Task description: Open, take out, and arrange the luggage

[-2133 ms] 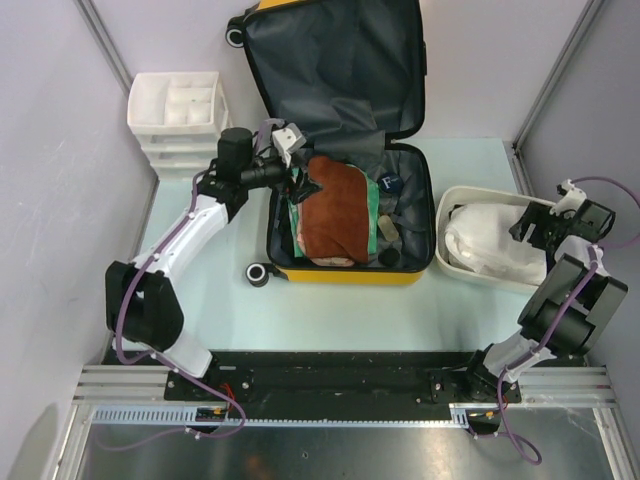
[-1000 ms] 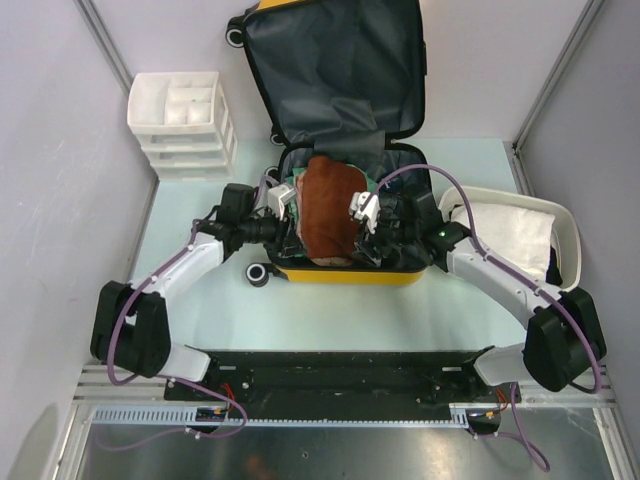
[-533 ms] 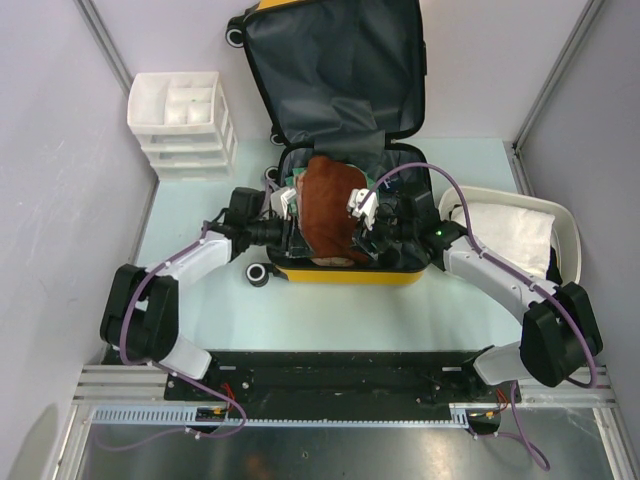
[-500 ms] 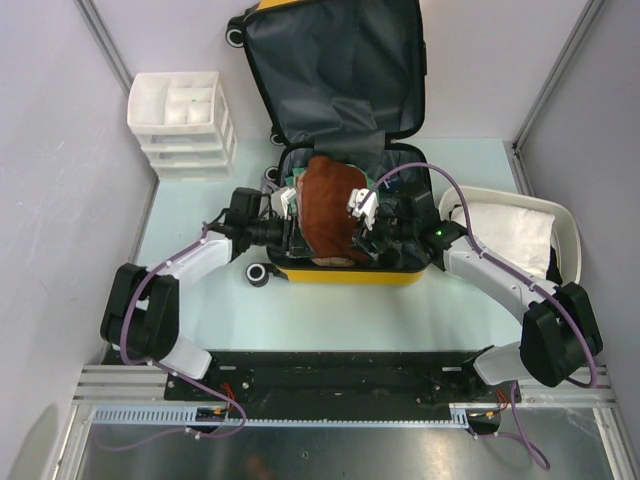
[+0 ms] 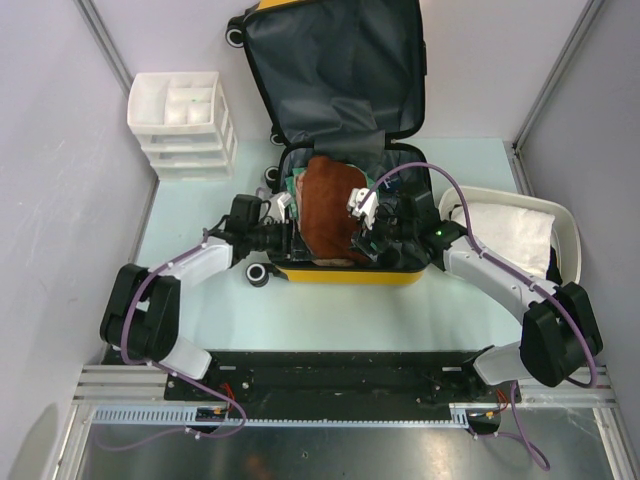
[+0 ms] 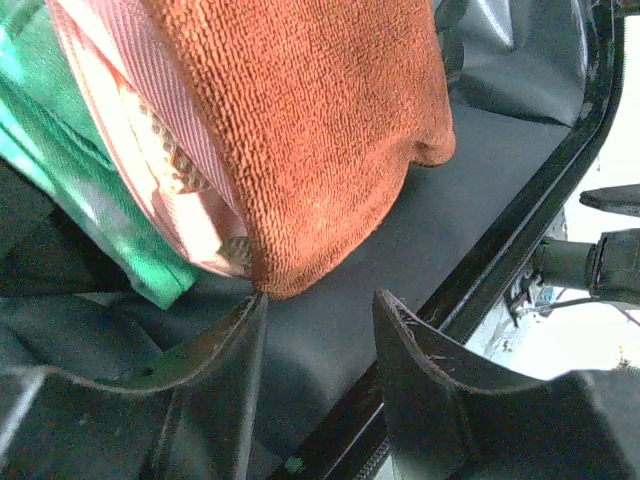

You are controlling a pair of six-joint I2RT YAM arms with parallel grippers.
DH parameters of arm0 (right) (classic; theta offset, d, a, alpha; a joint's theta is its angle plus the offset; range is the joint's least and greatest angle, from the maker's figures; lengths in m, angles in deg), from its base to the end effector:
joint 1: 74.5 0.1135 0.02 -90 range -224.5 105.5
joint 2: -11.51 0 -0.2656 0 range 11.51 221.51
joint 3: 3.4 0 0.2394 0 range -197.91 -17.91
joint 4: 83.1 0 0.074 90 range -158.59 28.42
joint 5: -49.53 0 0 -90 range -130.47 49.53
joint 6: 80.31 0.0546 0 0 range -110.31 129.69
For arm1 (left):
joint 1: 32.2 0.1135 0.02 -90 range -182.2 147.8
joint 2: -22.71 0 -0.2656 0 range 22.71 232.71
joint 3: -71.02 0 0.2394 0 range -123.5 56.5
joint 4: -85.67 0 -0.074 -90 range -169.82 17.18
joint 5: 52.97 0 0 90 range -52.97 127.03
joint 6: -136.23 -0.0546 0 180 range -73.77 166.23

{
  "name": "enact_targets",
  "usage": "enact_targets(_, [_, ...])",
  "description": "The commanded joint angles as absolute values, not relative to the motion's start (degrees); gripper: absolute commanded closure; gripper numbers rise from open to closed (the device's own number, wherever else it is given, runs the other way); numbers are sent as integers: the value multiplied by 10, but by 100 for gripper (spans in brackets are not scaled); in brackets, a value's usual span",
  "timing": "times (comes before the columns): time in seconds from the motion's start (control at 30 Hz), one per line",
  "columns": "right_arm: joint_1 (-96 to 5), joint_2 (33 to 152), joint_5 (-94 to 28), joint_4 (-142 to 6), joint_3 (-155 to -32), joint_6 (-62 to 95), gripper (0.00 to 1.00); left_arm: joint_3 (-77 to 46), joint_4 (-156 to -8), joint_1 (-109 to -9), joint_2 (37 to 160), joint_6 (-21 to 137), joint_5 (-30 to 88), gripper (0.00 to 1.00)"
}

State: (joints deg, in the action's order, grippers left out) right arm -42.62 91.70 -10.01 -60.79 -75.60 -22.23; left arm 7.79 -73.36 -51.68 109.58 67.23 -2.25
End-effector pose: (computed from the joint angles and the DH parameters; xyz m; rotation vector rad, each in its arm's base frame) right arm 0.2540 0.1906 0.2809 -1.3495 1.5646 0.5554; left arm 0.2784 -0.1352 0.2011 0.3244 2.3904 -1.1441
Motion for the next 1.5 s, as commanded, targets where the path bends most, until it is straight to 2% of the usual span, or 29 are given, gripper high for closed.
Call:
enact_targets(0.0, [-423, 913, -93, -626, -773, -224, 29, 85, -743, -514, 1068, 691, 13, 48])
enact_targets(0.3, [-423, 915, -94, -628, -773, -227, 28, 60, -746, -518, 1100, 697, 8, 48])
enact_targets(0.33, [-423, 916, -94, -628, -773, -227, 28, 56, -748, -519, 1103, 696, 2, 51])
enact_targets(0.37, [-423, 916, -95, -629, -772, -230, 26, 53, -749, -519, 1106, 696, -2, 60])
enact_targets(0.43, [-423, 914, -97, -629, -772, -234, 22, 46, -754, -519, 1106, 697, -22, 68])
enact_targets(0.47, [-423, 916, -98, -628, -772, -235, 17, 44, -756, -519, 1097, 696, -29, 76])
enact_targets(0.67, [-422, 919, -95, -654, -772, -226, 10, 38, -766, -519, 1059, 700, -55, 96])
enact_targets(0.73, [-422, 922, -92, -663, -772, -217, 8, 33, -766, -519, 1052, 707, -61, 100])
enact_targets(0.9, [-415, 926, -86, -704, -769, -205, 0, 11, -767, -519, 1044, 728, -77, 100])
enact_targets(1.03, [-390, 926, -153, -773, -751, -174, 0, -7, -773, -519, 1044, 748, -80, 100])
enact_targets(1.2, [-370, 927, -165, -836, -722, -169, 0, -38, -786, -518, 1061, 769, -81, 100])
enact_targets(1.47, [-303, 970, -367, -999, -668, -217, 0, -68, -796, -517, 1085, 790, -99, 100])
